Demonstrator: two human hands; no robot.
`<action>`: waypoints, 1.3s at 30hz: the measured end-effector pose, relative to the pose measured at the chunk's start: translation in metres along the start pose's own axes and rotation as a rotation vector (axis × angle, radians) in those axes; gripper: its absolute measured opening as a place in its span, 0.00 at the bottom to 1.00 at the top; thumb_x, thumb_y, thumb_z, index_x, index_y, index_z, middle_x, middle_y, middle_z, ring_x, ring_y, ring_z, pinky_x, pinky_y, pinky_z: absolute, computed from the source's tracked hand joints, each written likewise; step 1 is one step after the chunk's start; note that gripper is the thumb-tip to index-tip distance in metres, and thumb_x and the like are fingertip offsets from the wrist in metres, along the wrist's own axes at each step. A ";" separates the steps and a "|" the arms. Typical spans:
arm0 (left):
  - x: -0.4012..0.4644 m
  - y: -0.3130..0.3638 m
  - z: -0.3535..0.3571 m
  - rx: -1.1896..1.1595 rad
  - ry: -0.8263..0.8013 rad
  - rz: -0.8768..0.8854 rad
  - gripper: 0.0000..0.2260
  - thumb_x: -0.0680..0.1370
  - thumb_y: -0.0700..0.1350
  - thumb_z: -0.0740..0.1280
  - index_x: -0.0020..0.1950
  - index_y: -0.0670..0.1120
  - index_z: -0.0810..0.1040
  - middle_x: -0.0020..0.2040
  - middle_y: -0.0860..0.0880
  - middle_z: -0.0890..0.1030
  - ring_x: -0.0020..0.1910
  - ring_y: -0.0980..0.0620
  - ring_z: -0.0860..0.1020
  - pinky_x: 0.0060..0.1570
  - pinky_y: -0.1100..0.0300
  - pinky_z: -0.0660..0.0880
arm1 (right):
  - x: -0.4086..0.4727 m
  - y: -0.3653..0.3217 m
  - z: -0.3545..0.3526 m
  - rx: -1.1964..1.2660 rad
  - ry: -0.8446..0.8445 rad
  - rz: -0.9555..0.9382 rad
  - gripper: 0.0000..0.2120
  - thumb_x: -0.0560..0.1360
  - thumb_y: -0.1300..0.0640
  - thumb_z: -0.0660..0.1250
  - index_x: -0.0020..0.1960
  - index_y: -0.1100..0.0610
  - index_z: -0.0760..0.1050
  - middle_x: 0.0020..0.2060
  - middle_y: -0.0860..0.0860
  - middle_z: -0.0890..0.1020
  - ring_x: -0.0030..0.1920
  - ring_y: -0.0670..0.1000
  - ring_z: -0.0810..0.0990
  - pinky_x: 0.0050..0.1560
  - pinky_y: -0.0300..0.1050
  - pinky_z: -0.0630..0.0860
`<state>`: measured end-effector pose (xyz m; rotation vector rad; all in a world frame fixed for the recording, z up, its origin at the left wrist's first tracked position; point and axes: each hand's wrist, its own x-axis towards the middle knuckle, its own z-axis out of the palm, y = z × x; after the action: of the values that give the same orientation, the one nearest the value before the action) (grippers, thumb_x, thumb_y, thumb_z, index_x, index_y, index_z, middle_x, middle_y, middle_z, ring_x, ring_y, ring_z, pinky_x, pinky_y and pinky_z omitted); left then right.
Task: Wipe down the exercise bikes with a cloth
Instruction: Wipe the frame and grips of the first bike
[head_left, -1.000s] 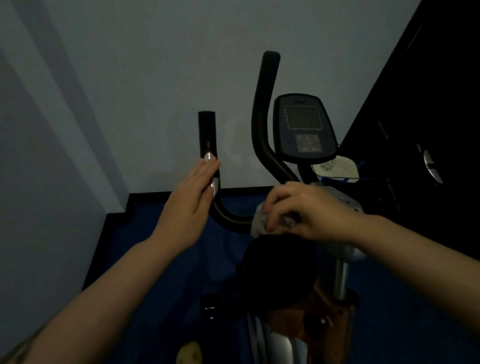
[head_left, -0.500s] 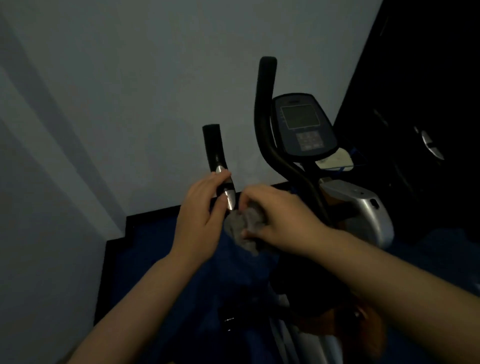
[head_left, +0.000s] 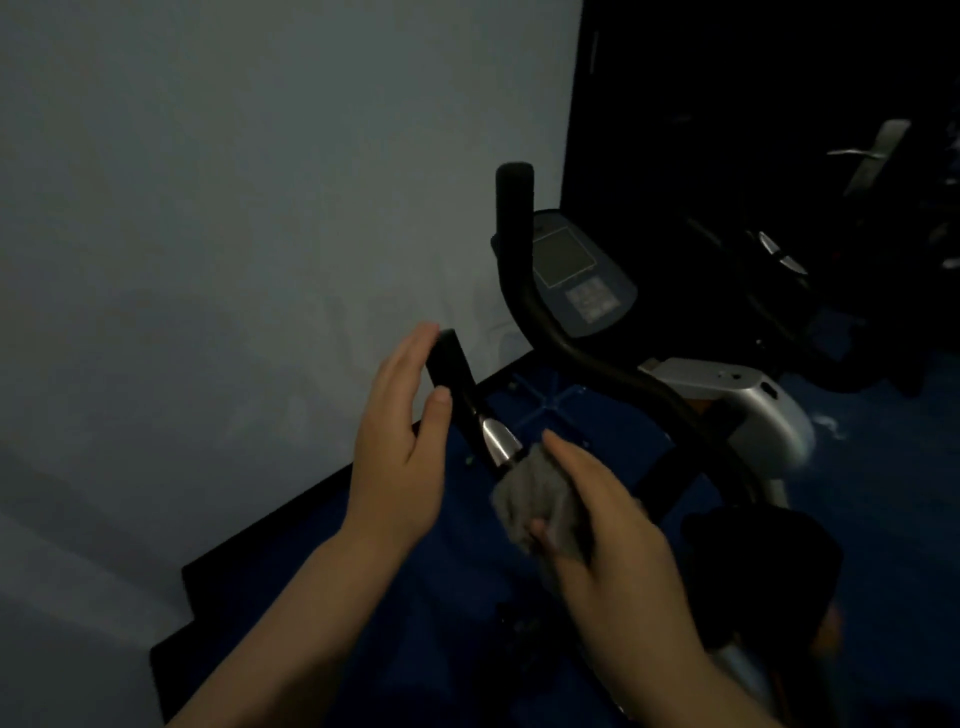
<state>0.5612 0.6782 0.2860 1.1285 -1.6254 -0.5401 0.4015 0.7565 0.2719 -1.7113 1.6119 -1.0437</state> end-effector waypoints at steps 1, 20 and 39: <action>0.002 -0.002 -0.002 -0.017 -0.010 0.014 0.19 0.81 0.43 0.56 0.72 0.54 0.62 0.72 0.57 0.66 0.71 0.64 0.63 0.70 0.70 0.58 | -0.006 0.005 0.001 -0.077 0.050 0.017 0.36 0.74 0.61 0.69 0.70 0.33 0.57 0.66 0.26 0.64 0.69 0.29 0.56 0.74 0.38 0.51; 0.001 -0.005 0.001 -0.185 -0.002 -0.073 0.18 0.81 0.46 0.53 0.71 0.57 0.64 0.71 0.60 0.66 0.71 0.64 0.63 0.69 0.71 0.58 | 0.079 -0.051 0.041 -0.105 -0.044 0.019 0.15 0.80 0.41 0.46 0.63 0.42 0.61 0.59 0.47 0.74 0.47 0.48 0.77 0.42 0.47 0.74; 0.036 -0.012 -0.040 -0.278 -0.156 0.015 0.15 0.78 0.50 0.57 0.64 0.53 0.73 0.59 0.61 0.78 0.61 0.64 0.74 0.56 0.76 0.67 | 0.073 -0.059 0.044 -0.102 0.124 0.128 0.12 0.82 0.51 0.52 0.63 0.38 0.60 0.52 0.45 0.78 0.44 0.43 0.77 0.44 0.46 0.76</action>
<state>0.6015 0.6483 0.3087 0.8848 -1.6297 -0.8346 0.4686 0.6867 0.3081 -1.6115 1.8558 -1.0384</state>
